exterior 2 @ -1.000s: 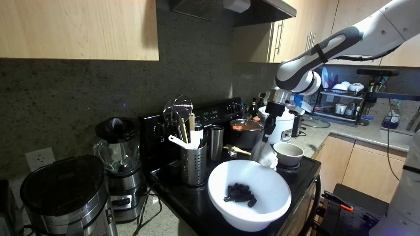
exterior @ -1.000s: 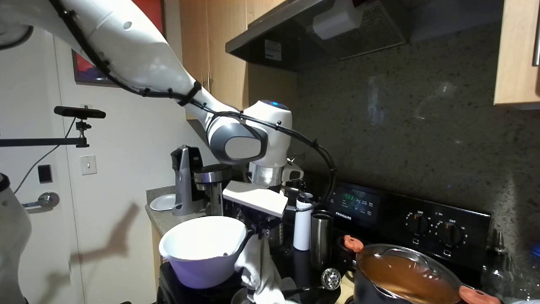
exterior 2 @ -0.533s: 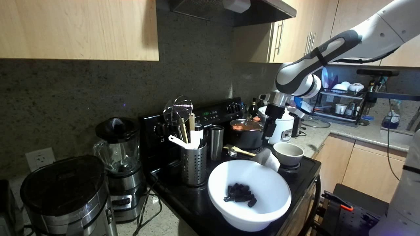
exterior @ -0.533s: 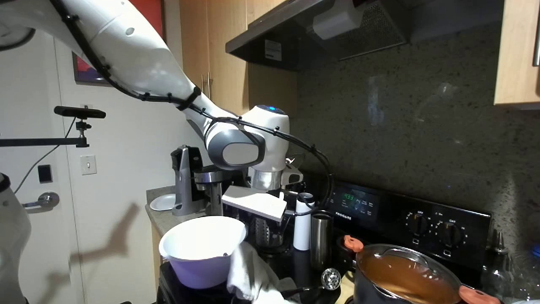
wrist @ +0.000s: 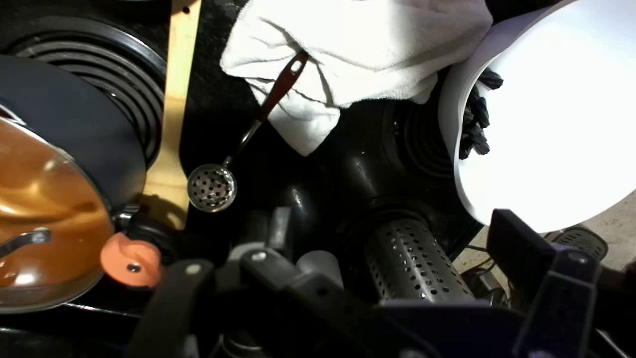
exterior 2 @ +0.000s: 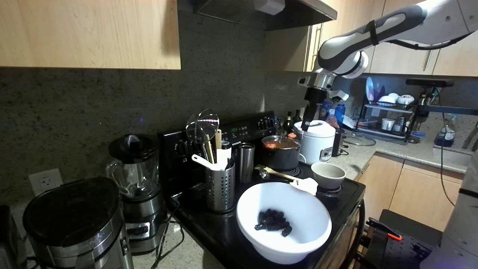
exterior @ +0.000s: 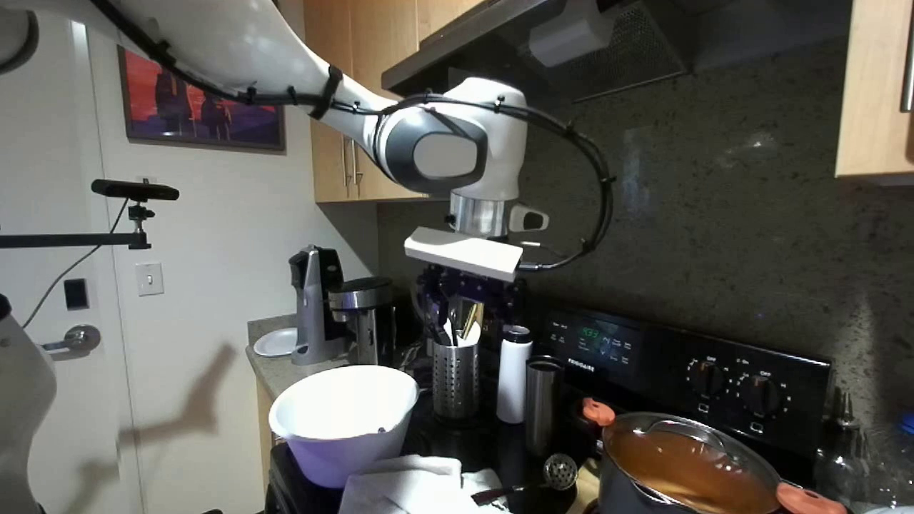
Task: Use the white towel to wipe the white bowl on the right of the stove
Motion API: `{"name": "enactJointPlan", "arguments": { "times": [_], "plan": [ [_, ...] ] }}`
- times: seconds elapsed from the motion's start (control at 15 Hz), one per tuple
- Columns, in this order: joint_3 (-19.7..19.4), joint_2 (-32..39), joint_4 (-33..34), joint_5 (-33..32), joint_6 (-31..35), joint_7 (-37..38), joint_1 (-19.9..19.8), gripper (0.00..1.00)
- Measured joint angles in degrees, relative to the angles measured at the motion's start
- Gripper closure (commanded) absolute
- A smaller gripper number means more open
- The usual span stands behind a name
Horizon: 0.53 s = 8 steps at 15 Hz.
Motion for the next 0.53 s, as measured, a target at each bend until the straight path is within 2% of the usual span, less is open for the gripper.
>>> {"name": "enactJointPlan", "arguments": {
  "times": [0.27,0.53],
  "plan": [
    [-0.8,-0.6,5.2,-4.7,-7.4,3.5,-1.4,0.00],
    [-0.9,-0.4,5.4,-4.9,-7.6,3.7,-1.4,0.00]
  ]
}}
